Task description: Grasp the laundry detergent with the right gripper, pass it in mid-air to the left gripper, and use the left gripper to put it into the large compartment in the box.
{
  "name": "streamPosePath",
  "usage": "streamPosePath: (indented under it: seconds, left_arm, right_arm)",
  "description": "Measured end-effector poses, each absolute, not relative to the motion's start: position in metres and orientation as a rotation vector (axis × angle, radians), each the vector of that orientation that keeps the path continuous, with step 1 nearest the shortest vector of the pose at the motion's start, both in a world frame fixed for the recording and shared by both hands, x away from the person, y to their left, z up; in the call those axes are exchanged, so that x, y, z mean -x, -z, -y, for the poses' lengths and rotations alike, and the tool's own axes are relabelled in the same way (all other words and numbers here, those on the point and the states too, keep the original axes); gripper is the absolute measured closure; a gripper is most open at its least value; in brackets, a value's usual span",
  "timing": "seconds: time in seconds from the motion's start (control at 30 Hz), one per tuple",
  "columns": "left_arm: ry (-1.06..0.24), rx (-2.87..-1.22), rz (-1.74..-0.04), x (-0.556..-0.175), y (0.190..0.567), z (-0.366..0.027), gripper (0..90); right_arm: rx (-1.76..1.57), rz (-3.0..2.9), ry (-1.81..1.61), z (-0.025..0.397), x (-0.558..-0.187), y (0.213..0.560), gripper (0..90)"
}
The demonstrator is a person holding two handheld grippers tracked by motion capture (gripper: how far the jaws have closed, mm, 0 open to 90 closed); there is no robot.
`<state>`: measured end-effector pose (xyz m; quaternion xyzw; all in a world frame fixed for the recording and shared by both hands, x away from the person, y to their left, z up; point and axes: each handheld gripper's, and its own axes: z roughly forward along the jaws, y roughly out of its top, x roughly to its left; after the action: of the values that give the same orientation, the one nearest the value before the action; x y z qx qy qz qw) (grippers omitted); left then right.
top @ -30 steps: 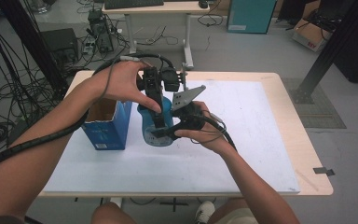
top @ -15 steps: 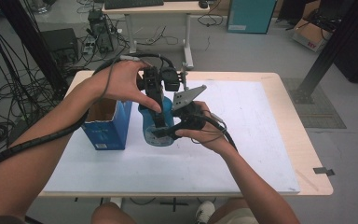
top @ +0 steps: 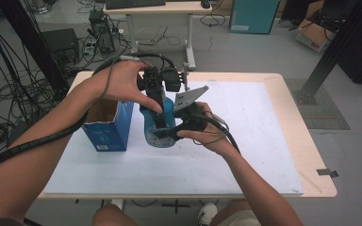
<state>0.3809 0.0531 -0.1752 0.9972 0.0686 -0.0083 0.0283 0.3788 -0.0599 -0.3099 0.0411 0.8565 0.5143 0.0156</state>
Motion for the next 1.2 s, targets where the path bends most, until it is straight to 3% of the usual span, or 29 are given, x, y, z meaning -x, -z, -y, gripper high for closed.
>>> streamPosePath:
  seconds: [0.7,0.87,1.2]
  left_arm:
    - [0.009,-3.089,-0.189,-0.38,0.1734,-0.0507,8.3]
    - [-0.008,-3.095,-0.175,-0.3801,0.1747,-0.0512,12.3]
    - [-0.037,-3.112,-0.168,-0.3787,0.1738,-0.0498,28.6]
  right_arm:
    - [-0.117,-2.662,-1.605,0.0608,-0.3765,0.3083,43.1]
    - [-0.126,-2.662,-1.602,0.0629,-0.3765,0.3081,43.1]
    - [-0.114,-2.652,-1.597,0.0632,-0.3752,0.3085,43.0]
